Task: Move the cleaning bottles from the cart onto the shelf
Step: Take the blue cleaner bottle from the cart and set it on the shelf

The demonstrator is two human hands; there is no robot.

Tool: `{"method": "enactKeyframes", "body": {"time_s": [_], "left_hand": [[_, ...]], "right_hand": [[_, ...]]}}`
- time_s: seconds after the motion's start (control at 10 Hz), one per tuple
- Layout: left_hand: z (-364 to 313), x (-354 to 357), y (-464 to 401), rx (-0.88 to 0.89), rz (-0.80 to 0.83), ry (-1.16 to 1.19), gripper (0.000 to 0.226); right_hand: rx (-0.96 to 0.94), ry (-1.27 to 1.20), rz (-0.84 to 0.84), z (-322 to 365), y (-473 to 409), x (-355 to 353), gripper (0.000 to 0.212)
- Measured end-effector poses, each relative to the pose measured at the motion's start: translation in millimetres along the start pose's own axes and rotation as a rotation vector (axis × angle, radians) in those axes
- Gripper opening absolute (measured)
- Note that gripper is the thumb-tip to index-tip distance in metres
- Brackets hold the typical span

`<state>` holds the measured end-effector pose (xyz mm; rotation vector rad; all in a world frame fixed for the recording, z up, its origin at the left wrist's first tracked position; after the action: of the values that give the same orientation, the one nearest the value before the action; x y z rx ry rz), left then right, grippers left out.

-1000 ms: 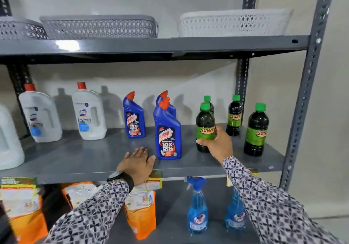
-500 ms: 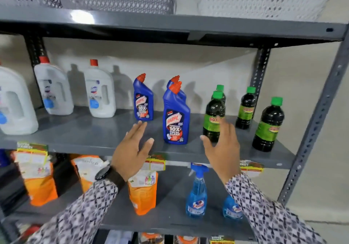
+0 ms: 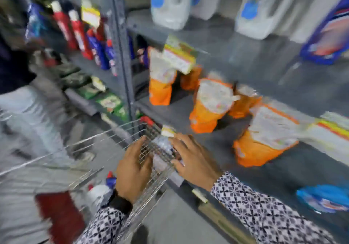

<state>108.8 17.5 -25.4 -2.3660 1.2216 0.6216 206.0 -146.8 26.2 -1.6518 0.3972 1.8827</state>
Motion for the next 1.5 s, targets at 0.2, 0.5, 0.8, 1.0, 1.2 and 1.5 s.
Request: {"method": "enactKeyframes", "body": {"time_s": [0.2,0.5,0.8,1.0,1.2,1.5], "left_hand": [[237,34,-19,-0.803,-0.005,0.519,0.035],[424,96,13,-1.307,0.251,0.220,0.041],[485,128,33,-1.179,0.350,0.290,0.037],[474,122,41,-1.400,0.037,0.508,0.062],[363,73,18,-1.193,0.077,0.634,0.020],[91,-18,-3,-0.526,0.057,0.847,0.033]], "right_hand": [[0.092,-0.125,0.634,18,-96,185,0.050],[0.290,-0.184,1.158,42,-137,458,0.031],[0.581,-0.349,1.067,66,-119,554,0.042],[0.588,-0.367,0.978,63,-118,545,0.037],[0.613,-0.645,0.866,57,-127,440,0.031],[0.474,-1.279,0.260,28,-77,118,0.042]]}}
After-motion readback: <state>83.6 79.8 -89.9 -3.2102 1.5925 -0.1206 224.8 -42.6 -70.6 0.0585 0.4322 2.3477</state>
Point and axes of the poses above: each hand's wrist, its own y-axis away from the middle knuckle, its own x-axis out of the palm, z = x × y, the point moved 4 cm from there along -y, towards the middle knuckle
